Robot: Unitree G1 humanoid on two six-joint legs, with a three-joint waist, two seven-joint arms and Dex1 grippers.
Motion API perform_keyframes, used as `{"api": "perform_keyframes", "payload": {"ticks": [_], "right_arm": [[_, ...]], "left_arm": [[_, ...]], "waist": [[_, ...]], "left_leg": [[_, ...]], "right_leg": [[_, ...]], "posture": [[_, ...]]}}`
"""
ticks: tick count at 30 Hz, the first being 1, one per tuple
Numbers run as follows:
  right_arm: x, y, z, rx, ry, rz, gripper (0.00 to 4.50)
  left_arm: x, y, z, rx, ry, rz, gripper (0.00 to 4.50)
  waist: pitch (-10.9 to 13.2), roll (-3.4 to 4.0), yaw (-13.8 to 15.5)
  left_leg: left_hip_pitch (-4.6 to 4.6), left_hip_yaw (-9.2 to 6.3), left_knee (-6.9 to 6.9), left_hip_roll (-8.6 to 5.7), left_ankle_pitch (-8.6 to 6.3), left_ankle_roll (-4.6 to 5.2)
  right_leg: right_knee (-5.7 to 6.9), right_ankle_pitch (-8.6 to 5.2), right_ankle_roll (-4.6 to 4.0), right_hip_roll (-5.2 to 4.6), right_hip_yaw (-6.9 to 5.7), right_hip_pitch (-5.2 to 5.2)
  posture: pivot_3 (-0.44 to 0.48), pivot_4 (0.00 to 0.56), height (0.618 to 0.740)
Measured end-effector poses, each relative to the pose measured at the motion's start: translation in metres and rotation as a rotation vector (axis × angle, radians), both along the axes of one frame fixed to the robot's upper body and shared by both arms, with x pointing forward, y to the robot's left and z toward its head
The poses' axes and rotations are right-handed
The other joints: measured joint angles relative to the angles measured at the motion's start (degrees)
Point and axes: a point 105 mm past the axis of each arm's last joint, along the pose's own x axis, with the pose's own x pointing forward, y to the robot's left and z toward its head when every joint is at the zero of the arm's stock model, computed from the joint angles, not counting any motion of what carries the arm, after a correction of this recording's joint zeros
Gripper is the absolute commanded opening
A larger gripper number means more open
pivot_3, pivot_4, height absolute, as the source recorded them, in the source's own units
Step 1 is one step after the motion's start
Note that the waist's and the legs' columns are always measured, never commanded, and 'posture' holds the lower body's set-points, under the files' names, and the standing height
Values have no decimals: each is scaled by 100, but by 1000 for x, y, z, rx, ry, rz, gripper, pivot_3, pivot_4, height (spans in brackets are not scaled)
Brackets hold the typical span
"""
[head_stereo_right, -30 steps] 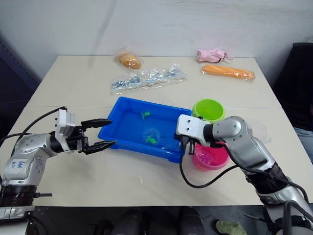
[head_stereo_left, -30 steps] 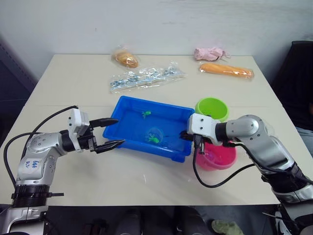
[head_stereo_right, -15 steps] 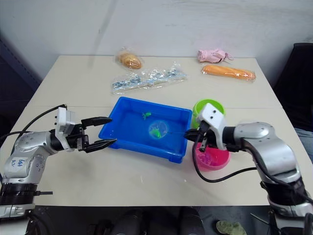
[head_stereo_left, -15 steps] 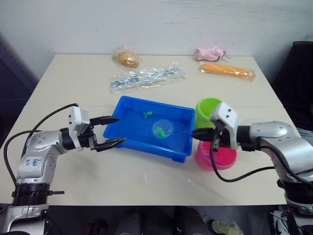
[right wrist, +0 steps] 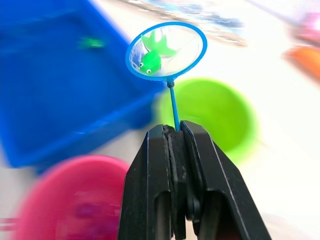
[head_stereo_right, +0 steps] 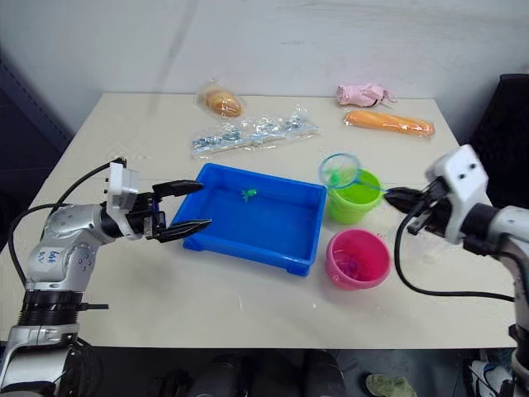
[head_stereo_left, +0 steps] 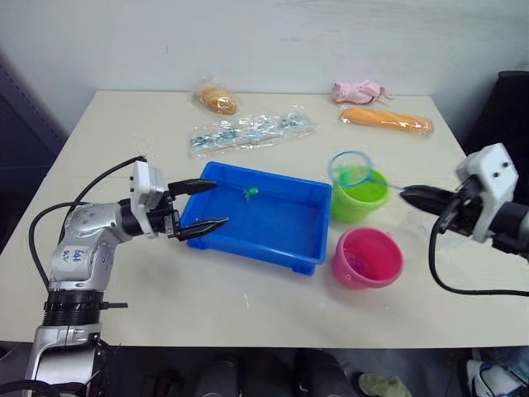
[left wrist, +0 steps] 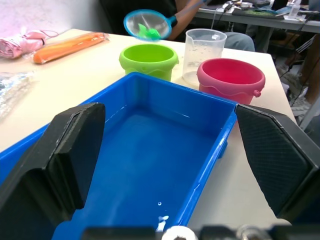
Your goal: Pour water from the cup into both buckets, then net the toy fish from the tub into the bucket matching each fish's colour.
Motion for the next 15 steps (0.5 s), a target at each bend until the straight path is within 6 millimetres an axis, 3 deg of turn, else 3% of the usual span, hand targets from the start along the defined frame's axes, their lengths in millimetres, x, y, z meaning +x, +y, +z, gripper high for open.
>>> {"api": "perform_keyframes", "payload": {"ticks": [6,9,12,15], "right_arm": [[2,-20,-5,-78,-33,-90,0],[5,-36,-14,-239,-69,-153,0],[8,-39,-20,-321,-106,-161,0],[14,-42,-23,-509,-200,-160,0]], "left_arm": [[2,-6,-1,-8,8,-22,4459],[3,-8,1,-9,-1,-31,4459],[3,-9,0,-8,3,-35,4459],[2,-11,-4,5,15,-41,4459]], "waist": [[0,0,-6],[0,0,2],[0,0,6],[0,0,8]], "left_leg": [[3,27,-1,4,0,-1],[3,42,-1,3,0,0],[3,43,0,4,0,0],[3,44,0,7,1,-1]], "right_leg": [[0,0,0,5,1,0],[-1,0,1,1,5,0],[-1,0,1,2,4,0],[-1,0,1,3,4,0]], "posture": [[0,150,740],[0,150,740],[0,150,740],[0,150,740]]}}
